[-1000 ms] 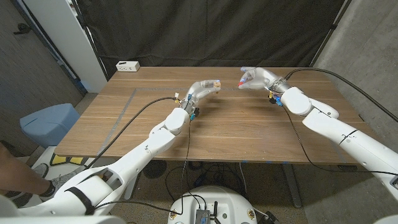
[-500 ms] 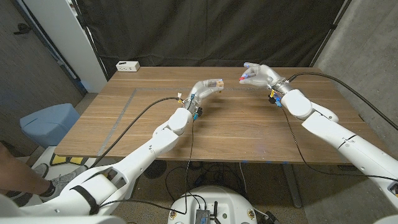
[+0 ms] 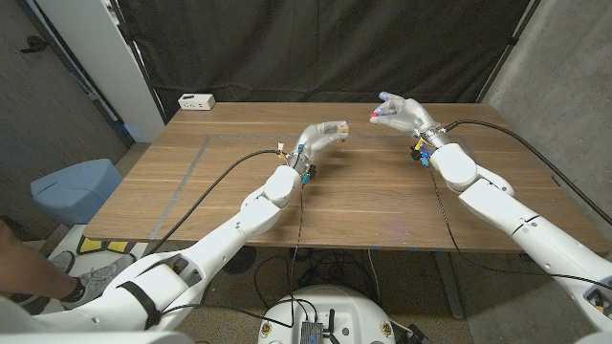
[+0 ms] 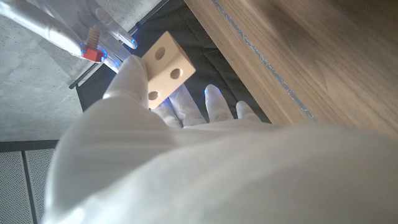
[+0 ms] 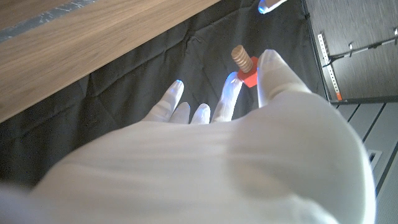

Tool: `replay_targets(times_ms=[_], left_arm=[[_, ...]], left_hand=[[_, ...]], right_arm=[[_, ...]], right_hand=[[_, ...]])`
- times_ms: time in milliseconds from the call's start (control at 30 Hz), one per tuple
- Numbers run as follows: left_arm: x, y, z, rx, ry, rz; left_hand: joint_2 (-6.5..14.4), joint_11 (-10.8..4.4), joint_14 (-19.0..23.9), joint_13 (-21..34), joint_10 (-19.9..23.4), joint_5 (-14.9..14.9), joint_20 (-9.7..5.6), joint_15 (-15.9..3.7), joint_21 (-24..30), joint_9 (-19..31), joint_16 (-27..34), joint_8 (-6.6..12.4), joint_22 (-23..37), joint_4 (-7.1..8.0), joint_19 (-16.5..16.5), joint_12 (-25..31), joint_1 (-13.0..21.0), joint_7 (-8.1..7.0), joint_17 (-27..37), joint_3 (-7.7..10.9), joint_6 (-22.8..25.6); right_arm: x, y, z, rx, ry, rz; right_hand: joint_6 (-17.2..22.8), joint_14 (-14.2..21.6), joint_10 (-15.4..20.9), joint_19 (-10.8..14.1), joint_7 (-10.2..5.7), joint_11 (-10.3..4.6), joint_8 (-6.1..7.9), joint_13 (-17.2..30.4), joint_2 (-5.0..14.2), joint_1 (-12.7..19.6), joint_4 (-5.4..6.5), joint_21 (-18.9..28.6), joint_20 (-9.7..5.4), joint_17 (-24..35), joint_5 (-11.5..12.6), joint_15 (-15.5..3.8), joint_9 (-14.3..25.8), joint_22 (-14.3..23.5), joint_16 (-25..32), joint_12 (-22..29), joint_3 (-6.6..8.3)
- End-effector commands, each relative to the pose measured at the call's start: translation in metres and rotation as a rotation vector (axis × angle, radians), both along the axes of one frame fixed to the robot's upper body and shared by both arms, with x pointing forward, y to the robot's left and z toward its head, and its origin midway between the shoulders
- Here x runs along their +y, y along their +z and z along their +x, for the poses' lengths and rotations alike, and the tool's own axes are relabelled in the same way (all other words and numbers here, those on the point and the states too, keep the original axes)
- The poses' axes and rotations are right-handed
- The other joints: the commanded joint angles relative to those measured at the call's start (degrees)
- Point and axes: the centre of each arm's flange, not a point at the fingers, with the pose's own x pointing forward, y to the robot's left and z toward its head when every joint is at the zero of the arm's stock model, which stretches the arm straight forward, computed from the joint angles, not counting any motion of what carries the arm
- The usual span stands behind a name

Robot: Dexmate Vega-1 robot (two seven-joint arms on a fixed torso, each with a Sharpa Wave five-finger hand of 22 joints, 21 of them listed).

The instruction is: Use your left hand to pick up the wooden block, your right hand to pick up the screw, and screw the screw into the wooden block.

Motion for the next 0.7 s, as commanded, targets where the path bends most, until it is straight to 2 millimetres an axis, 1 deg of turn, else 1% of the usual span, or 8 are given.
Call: replay_targets(times_ms=[33, 167, 400, 533, 700], left_arm=[[-0.015, 0.000, 0.003, 0.007, -0.021, -0.004], [-0.020, 0.001, 0.004, 0.013, -0.028, 0.004], [-0.029, 0.000, 0.003, 0.022, -0.034, 0.013], [-0.031, 0.000, 0.003, 0.024, -0.037, 0.012], [-0.033, 0.000, 0.003, 0.025, -0.039, 0.013]], left_hand=[[0.69, 0.07, 0.62, 2.85, 0.42, 0.31, -0.12, -6.12, 0.46, 0.20, 0.32, 0.49, 0.30, 0.25, 0.41, 0.39, -0.11, 0.15, 0.16, 0.00, 2.68], [0.70, 0.07, 0.63, 2.90, 0.43, 0.33, -0.12, -6.14, 0.45, 0.20, 0.32, 0.48, 0.30, 0.22, 0.42, 0.36, -0.09, 0.26, 0.16, -0.04, 2.69], [0.75, 0.07, 0.69, 2.97, 0.47, 0.35, -0.03, -6.12, 0.45, 0.21, 0.33, 0.47, 0.31, 0.20, 0.46, 0.32, -0.09, 0.26, 0.15, -0.08, 2.68], [0.79, 0.08, 0.72, 3.00, 0.47, 0.36, 0.04, -6.12, 0.45, 0.21, 0.34, 0.43, 0.31, 0.21, 0.48, 0.29, -0.11, 0.31, 0.15, -0.10, 2.60], [0.85, 0.07, 0.69, 3.05, 0.46, 0.37, 0.04, -6.08, 0.44, 0.21, 0.32, 0.40, 0.31, 0.20, 0.48, 0.24, -0.12, 0.35, 0.15, -0.14, 2.56]], right_arm=[[0.002, -0.008, 0.002, -0.023, 0.051, 0.133], [0.004, -0.011, 0.002, -0.035, 0.062, 0.170], [0.008, -0.016, 0.003, -0.050, 0.069, 0.227], [0.010, -0.018, 0.003, -0.056, 0.073, 0.252], [0.013, -0.021, 0.004, -0.067, 0.083, 0.265]], right_hand=[[-0.03, 0.30, 0.11, 0.32, 0.40, 0.25, 0.28, 0.07, 0.20, -0.35, 0.14, -0.19, -4.86, 0.09, 0.41, -4.65, -0.02, 0.07, -0.04, -0.16, 0.24], [0.06, 0.35, 0.12, 0.34, 0.46, 0.02, 0.34, 0.08, 0.28, -0.34, 0.13, -0.18, -4.79, 0.11, 0.46, -4.66, -0.15, 0.07, -0.03, -0.18, 0.31], [0.11, 0.61, 0.47, 0.45, 0.49, 0.26, 0.35, 0.08, 0.35, -0.41, 0.15, -0.15, -4.83, 0.16, 0.53, -4.81, -0.40, 0.07, 0.06, -0.09, 0.37], [0.16, 0.66, 0.48, 0.52, 0.53, 0.09, 0.36, 0.08, 0.41, -0.52, 0.20, -0.13, -4.78, 0.19, 0.56, -4.79, -0.58, 0.08, 0.07, -0.12, 0.39], [0.02, 0.71, 0.61, 0.56, 0.55, 0.31, 0.29, 0.09, 0.39, -0.73, 0.27, -0.12, -4.74, 0.22, 0.58, -4.75, -0.80, 0.08, 0.08, -0.10, 0.34]])
